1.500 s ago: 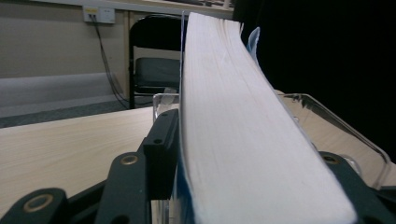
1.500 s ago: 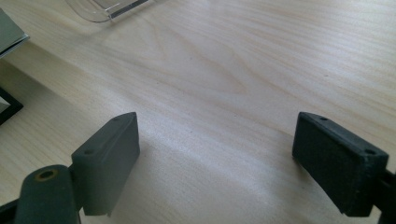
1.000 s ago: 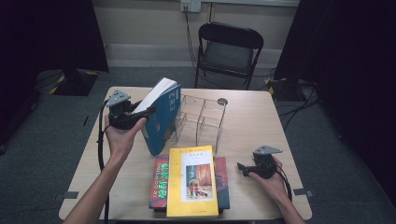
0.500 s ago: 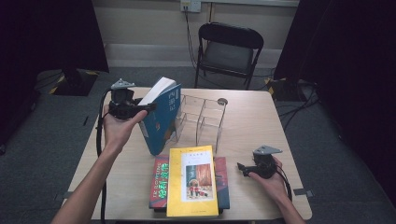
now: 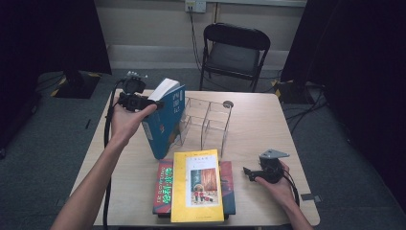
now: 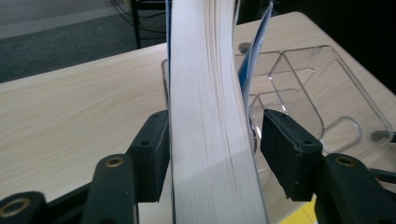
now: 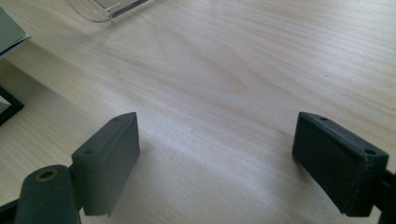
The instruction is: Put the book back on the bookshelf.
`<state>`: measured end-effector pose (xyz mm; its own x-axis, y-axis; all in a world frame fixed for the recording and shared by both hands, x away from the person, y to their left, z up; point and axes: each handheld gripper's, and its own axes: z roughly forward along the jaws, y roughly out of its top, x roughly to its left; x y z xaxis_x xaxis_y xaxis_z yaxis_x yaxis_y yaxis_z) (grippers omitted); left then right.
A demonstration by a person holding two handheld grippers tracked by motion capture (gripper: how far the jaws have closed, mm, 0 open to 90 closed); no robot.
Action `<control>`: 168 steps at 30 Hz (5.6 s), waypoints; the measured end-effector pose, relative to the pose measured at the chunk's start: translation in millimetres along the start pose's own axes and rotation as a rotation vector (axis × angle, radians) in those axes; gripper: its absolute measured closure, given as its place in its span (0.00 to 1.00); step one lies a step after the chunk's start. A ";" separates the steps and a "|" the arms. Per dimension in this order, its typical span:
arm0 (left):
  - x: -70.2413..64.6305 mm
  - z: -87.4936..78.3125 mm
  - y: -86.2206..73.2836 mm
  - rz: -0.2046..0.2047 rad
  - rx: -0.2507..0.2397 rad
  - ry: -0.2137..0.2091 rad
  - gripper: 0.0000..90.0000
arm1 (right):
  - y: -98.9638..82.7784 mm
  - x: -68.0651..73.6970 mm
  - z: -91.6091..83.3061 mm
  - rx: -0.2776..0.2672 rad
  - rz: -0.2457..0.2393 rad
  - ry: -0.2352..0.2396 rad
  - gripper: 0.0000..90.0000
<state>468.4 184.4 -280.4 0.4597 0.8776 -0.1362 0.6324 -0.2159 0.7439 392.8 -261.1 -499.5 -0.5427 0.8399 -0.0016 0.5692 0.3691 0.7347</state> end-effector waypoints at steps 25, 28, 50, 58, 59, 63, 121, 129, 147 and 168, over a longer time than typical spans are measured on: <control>6.0 37.3 35.5 0.011 0.370 0.015 0.60 | -0.1 -0.1 0.0 -0.001 -0.003 0.008 0.16; 4.5 39.3 37.8 0.019 0.394 0.024 0.61 | 0.0 -0.1 0.0 -0.001 -0.003 0.008 0.16; -13.1 43.0 44.1 0.061 0.492 0.042 0.68 | 0.5 -0.8 0.5 -0.002 -0.008 0.014 0.17; -10.6 45.8 58.1 0.029 0.504 0.054 0.68 | 0.4 -0.9 0.5 -0.002 -0.011 0.014 0.16; -9.2 46.0 60.1 0.023 0.497 0.056 0.68 | 0.5 -0.9 0.6 -0.002 -0.011 0.014 0.17; -7.2 48.6 70.9 0.014 0.480 0.064 0.68 | 0.4 -0.9 0.6 -0.002 -0.011 0.014 0.17; 15.1 22.0 -25.0 0.124 -0.045 -0.010 0.49 | -0.7 -0.2 -0.7 -0.001 -0.018 0.020 0.16; 23.8 28.9 -51.7 0.113 -0.115 -0.056 0.47 | -0.7 -0.2 -0.7 -0.001 -0.018 0.020 0.16; 34.1 38.9 -88.7 0.118 -0.177 -0.156 0.58 | -0.7 -0.1 -0.7 -0.001 -0.017 0.020 0.16; 26.0 30.1 -108.5 0.102 -0.176 -0.231 0.59 | -0.5 -0.2 -0.5 -0.001 -0.018 0.019 0.16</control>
<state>430.5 217.8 -384.4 0.6576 0.7301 -0.1856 0.4674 -0.2022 0.8606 392.3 -261.7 -499.5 -0.5640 0.8258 -0.0019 0.5586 0.3832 0.7356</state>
